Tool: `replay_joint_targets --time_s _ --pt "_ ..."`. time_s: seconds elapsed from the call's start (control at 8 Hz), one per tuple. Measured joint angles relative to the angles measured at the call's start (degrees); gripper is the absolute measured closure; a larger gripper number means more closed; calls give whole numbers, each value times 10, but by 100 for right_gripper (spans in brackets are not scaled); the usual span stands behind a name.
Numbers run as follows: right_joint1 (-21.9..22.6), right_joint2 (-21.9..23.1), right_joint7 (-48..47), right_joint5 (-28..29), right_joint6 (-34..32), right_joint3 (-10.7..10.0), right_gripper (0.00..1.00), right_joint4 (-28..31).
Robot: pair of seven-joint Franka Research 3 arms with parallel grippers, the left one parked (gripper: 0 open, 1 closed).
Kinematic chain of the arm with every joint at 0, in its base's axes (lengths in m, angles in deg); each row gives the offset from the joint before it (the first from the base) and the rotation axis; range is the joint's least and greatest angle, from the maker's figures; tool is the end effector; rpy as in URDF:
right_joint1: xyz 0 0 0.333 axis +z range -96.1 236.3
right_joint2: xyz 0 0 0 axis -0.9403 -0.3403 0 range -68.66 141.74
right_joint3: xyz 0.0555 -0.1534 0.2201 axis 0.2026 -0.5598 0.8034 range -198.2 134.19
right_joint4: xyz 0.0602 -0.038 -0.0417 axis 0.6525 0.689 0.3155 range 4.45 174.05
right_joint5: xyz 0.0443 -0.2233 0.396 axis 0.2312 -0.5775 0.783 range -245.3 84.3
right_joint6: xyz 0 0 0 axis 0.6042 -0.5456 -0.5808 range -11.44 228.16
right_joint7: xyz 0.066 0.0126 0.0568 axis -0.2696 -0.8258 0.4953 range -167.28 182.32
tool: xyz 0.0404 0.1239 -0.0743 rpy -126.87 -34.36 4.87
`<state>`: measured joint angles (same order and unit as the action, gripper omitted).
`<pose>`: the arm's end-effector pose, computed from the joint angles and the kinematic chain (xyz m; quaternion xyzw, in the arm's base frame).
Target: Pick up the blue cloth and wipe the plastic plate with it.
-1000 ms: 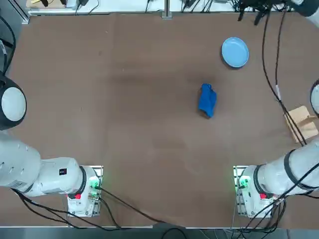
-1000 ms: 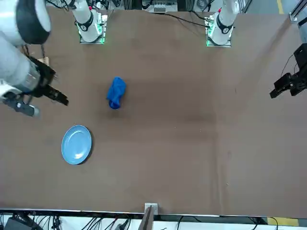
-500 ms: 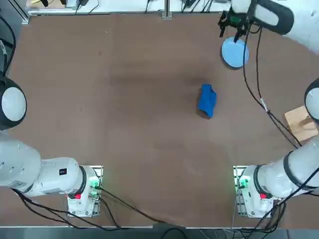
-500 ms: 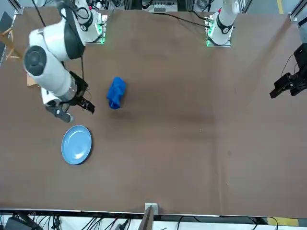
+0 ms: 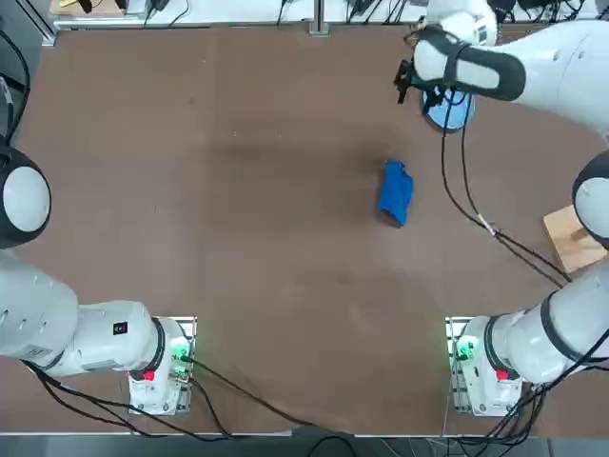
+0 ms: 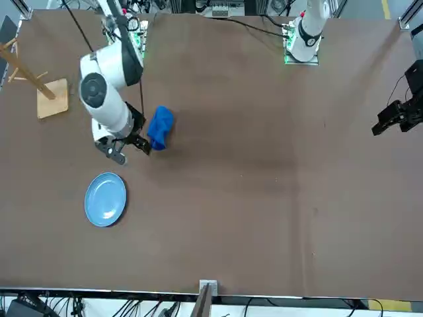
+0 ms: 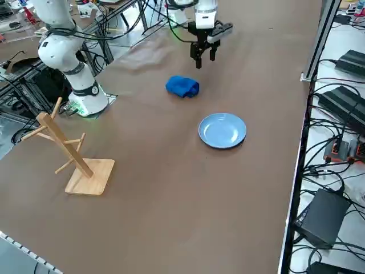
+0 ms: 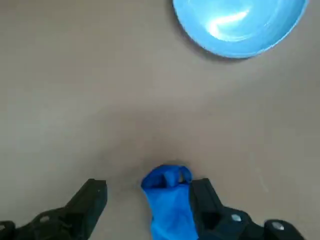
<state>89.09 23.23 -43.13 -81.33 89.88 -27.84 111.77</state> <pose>0.5855 0.2498 0.2228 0.9721 -0.2344 -0.0070 0.0019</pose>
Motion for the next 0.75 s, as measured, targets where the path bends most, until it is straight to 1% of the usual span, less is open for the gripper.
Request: replay_joint_targets --time_s 0.25,0.38,0.5,0.75 --pt "22 4 -31 0 84 1 0 75" --pt "28 10 -37 0 117 1 0 103" --pt "36 18 -39 0 144 1 0 128" --pt "71 30 -49 0 186 2 0 174"
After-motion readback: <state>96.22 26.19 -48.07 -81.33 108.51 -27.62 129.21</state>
